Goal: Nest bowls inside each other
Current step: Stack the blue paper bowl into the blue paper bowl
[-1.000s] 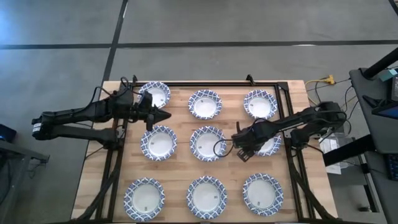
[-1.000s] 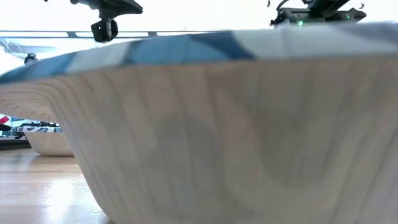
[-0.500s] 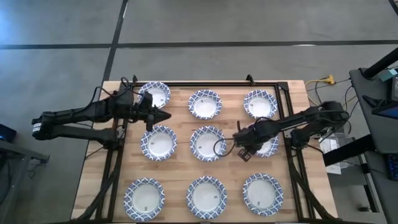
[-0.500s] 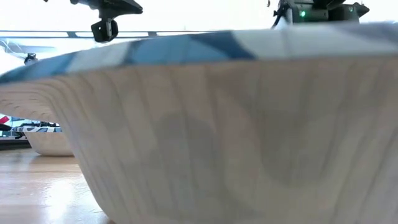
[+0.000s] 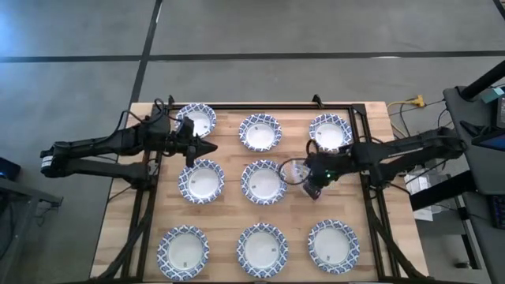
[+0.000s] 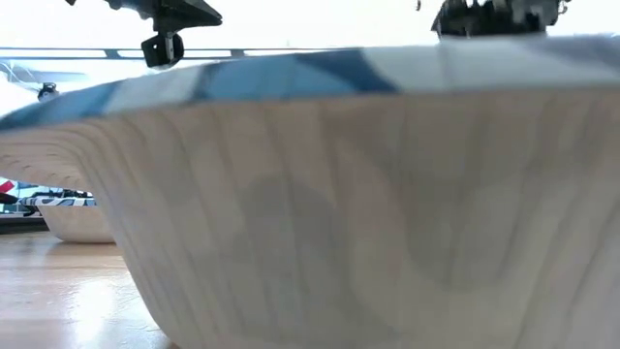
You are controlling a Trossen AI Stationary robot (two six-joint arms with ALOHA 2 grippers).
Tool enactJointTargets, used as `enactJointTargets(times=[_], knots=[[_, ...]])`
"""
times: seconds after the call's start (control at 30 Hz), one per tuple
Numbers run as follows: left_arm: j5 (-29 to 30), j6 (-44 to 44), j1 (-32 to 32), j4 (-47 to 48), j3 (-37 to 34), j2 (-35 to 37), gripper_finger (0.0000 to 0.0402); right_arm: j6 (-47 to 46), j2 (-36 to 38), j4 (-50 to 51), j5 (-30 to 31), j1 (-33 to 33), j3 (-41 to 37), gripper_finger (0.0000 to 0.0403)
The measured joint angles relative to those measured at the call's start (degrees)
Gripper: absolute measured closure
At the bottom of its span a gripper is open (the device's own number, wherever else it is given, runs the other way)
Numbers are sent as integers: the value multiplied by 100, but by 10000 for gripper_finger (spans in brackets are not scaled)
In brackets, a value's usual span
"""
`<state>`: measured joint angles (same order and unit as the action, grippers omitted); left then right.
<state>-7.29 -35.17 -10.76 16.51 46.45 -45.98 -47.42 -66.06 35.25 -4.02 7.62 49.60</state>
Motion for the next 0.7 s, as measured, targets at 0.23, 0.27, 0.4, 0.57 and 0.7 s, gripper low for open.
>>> enactJointTargets(times=[0.23,0.27,0.4,0.57,0.7], knots=[[0,12,0,-28,7,182,395,1470,-83,-1320,110,4,183,390],[2,14,0,-7,1,230,395,1727,-183,-1377,110,4,292,390],[2,147,0,2,-1,410,395,3143,-726,-1348,112,87,978,390],[7,286,0,19,-1,650,395,5065,-1633,-963,106,259,1908,390],[27,316,0,67,-37,795,395,5807,-2452,-100,114,267,2686,390]])
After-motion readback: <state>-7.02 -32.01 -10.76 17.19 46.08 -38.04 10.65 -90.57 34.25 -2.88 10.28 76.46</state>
